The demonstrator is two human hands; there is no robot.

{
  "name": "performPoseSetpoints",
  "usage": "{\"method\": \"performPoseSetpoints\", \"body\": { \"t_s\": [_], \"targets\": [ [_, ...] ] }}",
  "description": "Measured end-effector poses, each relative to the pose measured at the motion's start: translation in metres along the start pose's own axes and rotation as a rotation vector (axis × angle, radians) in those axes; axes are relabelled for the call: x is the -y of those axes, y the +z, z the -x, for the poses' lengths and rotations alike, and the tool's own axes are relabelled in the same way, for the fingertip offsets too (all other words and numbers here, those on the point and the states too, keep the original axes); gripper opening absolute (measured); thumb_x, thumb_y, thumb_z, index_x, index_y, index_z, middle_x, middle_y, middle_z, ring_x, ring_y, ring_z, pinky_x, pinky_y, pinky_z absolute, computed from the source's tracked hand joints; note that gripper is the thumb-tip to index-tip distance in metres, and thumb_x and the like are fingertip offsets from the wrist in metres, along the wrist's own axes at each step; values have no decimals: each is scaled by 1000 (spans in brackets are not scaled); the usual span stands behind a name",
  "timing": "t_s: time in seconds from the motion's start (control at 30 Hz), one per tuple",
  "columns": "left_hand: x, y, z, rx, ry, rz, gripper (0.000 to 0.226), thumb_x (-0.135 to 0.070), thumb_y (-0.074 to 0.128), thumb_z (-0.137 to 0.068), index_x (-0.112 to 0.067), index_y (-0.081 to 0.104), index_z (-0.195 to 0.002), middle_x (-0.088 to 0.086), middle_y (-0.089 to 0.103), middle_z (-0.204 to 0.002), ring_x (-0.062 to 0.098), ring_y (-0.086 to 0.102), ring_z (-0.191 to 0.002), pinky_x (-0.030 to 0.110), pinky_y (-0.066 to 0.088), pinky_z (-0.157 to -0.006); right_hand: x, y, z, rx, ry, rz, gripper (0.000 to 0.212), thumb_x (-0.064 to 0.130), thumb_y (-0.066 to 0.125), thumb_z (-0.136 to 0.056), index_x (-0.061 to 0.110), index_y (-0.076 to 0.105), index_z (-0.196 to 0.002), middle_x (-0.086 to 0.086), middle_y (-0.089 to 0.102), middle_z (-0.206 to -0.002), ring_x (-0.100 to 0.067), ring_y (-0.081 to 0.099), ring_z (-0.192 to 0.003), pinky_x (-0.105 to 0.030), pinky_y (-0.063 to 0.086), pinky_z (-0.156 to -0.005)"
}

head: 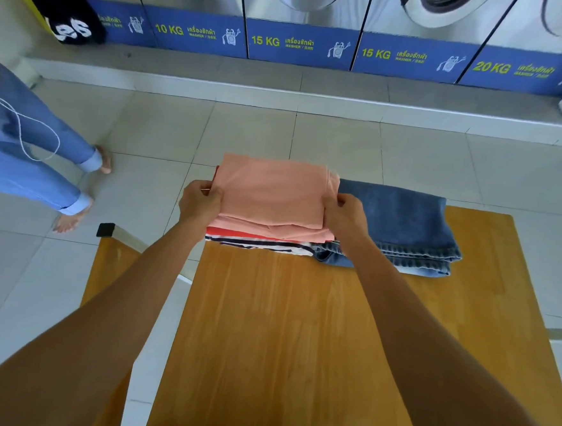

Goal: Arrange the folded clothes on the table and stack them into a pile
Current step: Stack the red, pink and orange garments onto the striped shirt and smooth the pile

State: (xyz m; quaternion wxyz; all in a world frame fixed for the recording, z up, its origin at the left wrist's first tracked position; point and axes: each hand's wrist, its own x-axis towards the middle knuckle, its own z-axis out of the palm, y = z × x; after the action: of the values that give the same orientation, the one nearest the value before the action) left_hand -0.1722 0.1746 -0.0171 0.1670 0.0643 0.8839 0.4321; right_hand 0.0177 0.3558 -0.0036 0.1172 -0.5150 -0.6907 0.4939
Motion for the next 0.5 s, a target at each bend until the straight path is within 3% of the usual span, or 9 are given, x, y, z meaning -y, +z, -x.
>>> {"method": "performPoseSetpoints", "body": {
  "t_s": [0.1, 0.17, 0.27, 0.33, 0.4, 0.5],
  "targets": [
    [5, -13, 15, 7, 13, -3, 32, -31, 54, -94, -18, 54, -123, -1, 56, -111, 18, 55, -93, 18, 43, -64, 0, -8, 19, -96, -21, -3, 23, 28, 51, -91, 14, 49, -73, 5, 40, -56, -11, 34, -48, -21, 28, -42],
    [16, -26, 33, -13, 8, -19, 33, -34, 55, -93, -20, 54, -123, -3, 56, -112, 18, 56, -96, 23, 48, -74, -11, -8, 42, -138, -46, -28, 23, 27, 54, -90, 12, 46, -73, 2, 40, -59, -13, 36, -51, -26, 31, -45],
    [52, -44, 76, 13, -43, 36, 28, -31, 58, -91, -25, 55, -119, 1, 62, -116, 20, 62, -101, 37, 56, -87, -40, 1, 90, -138, 15, -63, 24, 36, 56, -97, 13, 58, -104, 3, 60, -97, -14, 58, -79, -30, 47, -61],
    [80, -59, 114, 84, -95, 130, 28, -27, 59, -90, -24, 57, -118, 2, 64, -115, 20, 64, -100, 34, 57, -80, -62, 9, 128, -104, 51, -87, 24, 33, 57, -98, 17, 57, -116, -1, 59, -115, -18, 61, -96, -32, 50, -72],
    [107, -73, 153, 148, -139, 101, 27, -28, 59, -91, -23, 61, -117, 0, 67, -111, 18, 66, -100, 32, 56, -77, -85, 16, 168, -29, 80, -59, 26, 31, 57, -99, 17, 57, -120, -2, 57, -120, -16, 60, -100, -31, 50, -77],
    [147, -93, 210, 161, -159, 79, 17, -29, 60, -93, -24, 66, -109, -4, 69, -108, 17, 66, -102, 43, 55, -92, -125, 22, 223, 121, 120, 106, 31, 32, 60, -95, 14, 61, -121, -5, 58, -120, -19, 63, -95, -37, 55, -79]
  ]
}}
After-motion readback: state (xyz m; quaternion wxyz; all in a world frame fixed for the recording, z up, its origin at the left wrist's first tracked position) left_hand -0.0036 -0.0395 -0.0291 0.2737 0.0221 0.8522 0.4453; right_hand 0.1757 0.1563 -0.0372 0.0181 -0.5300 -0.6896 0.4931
